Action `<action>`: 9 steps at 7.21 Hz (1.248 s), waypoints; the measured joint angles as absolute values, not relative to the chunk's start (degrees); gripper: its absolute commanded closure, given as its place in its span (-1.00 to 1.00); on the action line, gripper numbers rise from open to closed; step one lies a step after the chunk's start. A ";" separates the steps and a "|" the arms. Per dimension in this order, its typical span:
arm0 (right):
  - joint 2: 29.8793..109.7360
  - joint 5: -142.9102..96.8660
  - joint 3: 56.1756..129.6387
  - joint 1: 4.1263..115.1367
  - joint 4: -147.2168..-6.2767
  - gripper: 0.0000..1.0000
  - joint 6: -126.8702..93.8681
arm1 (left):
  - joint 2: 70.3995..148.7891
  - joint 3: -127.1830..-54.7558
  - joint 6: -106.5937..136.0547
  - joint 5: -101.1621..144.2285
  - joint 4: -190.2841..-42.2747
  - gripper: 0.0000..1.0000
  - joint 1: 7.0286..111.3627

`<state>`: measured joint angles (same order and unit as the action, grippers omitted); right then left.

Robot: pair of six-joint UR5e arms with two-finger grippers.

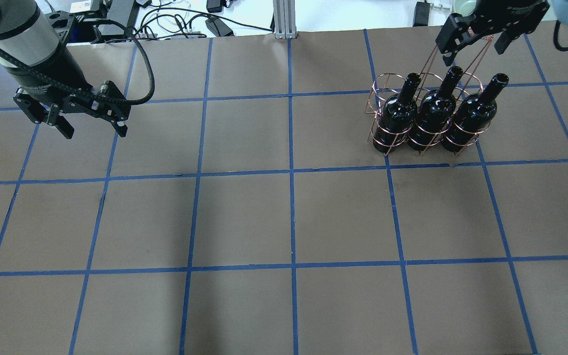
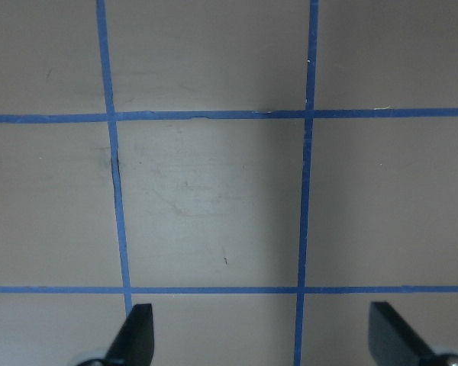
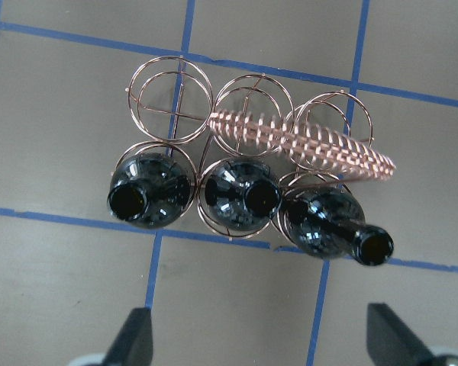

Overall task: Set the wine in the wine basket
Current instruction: 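Open the right gripper and raise it away from the basket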

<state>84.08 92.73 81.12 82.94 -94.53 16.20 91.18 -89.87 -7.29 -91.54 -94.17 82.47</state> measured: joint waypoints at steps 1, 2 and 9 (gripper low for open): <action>87.38 92.77 81.15 83.10 -91.22 -1.00 14.77 | 91.47 -89.47 -7.21 -90.37 -92.91 -1.00 83.28; 89.66 92.63 81.40 83.37 -88.24 -1.00 11.39 | 91.60 -88.90 -7.20 -89.84 -91.38 -1.00 84.65; 90.89 92.17 84.62 89.53 -87.90 -1.00 -2.68 | 88.85 -87.79 -6.71 -89.76 -90.24 -1.00 87.48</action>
